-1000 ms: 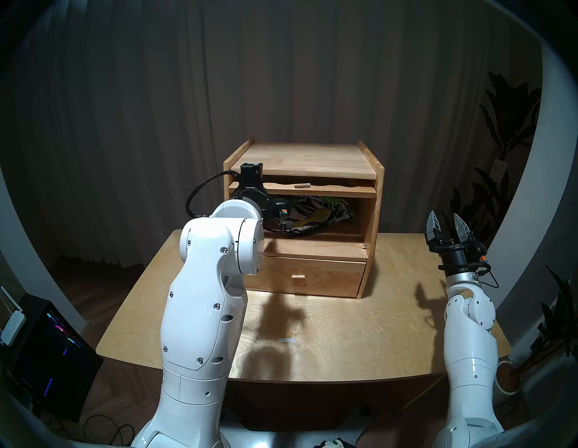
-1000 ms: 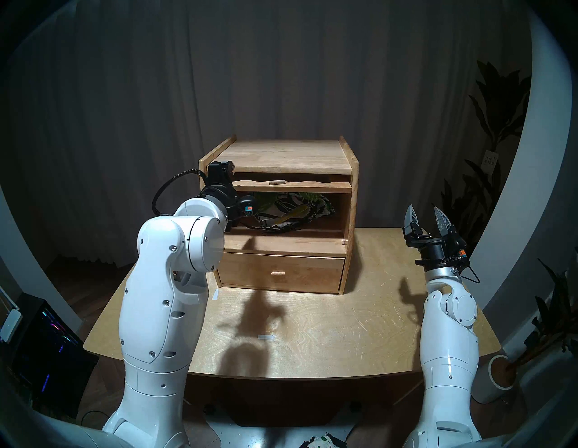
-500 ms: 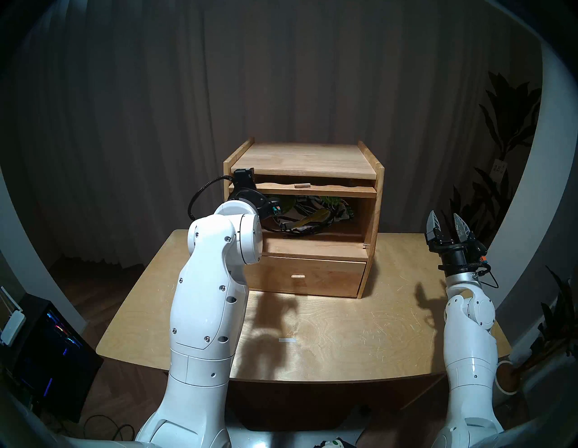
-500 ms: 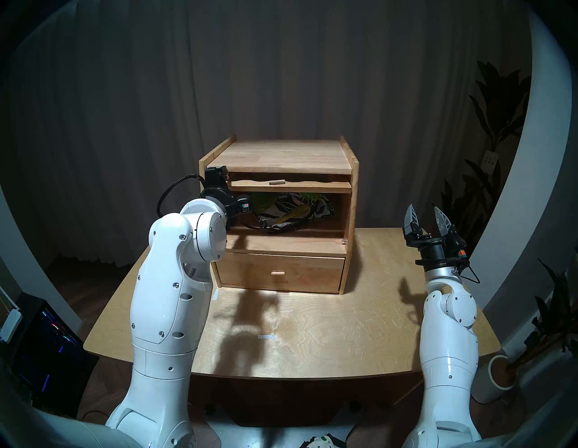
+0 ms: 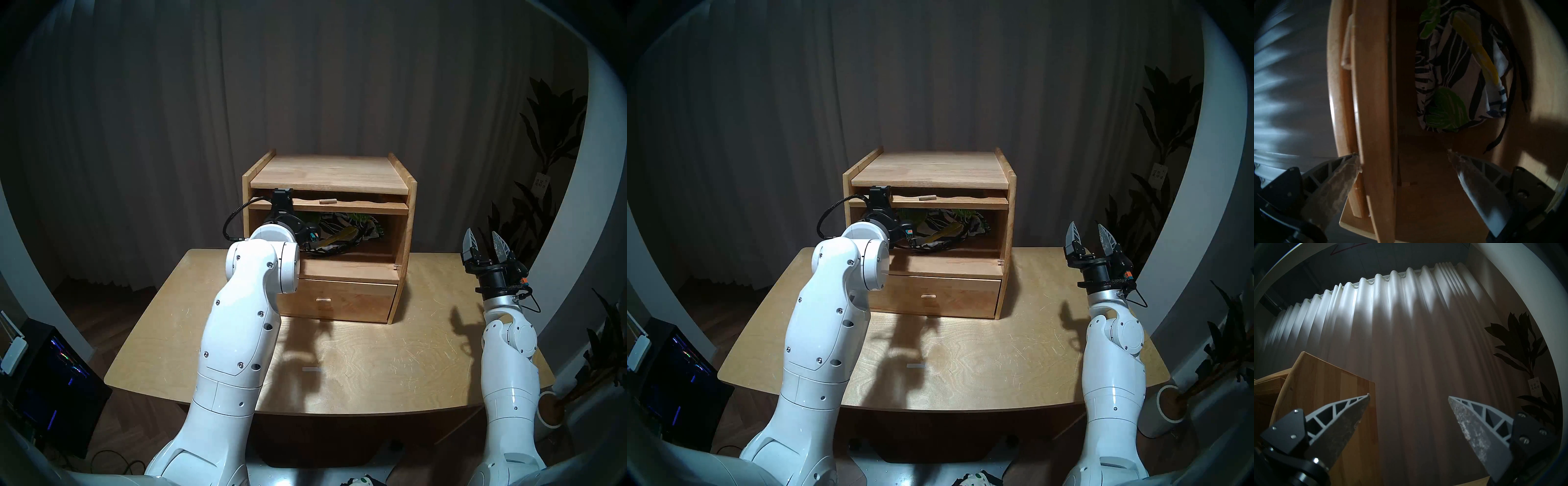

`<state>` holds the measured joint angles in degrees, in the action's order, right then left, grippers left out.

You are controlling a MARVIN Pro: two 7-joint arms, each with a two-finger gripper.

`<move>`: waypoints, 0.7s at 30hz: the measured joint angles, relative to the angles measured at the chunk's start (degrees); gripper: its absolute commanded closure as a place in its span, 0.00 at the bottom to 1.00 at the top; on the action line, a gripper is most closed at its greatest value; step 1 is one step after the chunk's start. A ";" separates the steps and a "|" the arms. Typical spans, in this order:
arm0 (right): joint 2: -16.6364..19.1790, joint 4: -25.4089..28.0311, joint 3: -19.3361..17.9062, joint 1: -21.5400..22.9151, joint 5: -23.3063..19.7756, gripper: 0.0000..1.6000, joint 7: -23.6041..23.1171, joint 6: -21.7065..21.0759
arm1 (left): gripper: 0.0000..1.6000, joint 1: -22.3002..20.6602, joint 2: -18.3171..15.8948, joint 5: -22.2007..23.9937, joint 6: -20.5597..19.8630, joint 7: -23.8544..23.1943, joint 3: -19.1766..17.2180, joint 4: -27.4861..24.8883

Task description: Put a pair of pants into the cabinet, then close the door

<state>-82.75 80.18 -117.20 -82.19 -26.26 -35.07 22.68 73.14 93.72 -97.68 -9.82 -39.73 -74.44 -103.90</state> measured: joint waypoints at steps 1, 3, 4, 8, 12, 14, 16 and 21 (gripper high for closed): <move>0.00 0.00 0.00 0.00 0.00 0.00 0.00 0.00 | 0.00 -0.04 -0.14 -0.08 0.14 0.25 0.08 0.35; -0.01 0.00 -0.01 0.01 0.00 0.00 -0.01 0.01 | 0.00 -0.12 -0.39 -0.18 0.44 0.72 0.17 0.91; -0.01 -0.01 -0.02 0.01 0.00 0.00 -0.02 0.01 | 0.00 -0.21 -0.51 -0.18 0.62 0.94 0.17 1.11; -0.03 -0.02 -0.03 0.03 0.00 0.00 -0.02 0.02 | 0.00 -0.72 -0.97 0.25 1.44 2.37 -0.33 2.04; -0.03 -0.03 -0.05 0.04 0.00 0.00 -0.02 0.02 | 0.00 -1.33 -1.50 1.19 2.21 3.79 -1.49 3.17; -0.04 -0.04 -0.05 0.04 0.00 0.00 -0.02 0.02 | 0.00 -1.61 -1.70 1.53 2.47 4.26 -1.95 3.67; -0.04 -0.05 -0.06 0.05 0.00 0.00 -0.02 0.02 | 0.00 -2.13 -2.03 2.36 3.09 5.14 -2.71 4.49; -0.05 -0.07 -0.06 0.06 0.00 0.00 -0.02 0.03 | 0.00 -2.83 -2.31 3.86 4.34 5.95 -3.42 5.02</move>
<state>-82.80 80.11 -117.27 -82.13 -26.26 -35.09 22.71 70.32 91.40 -93.82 -5.48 -33.78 -77.86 -98.88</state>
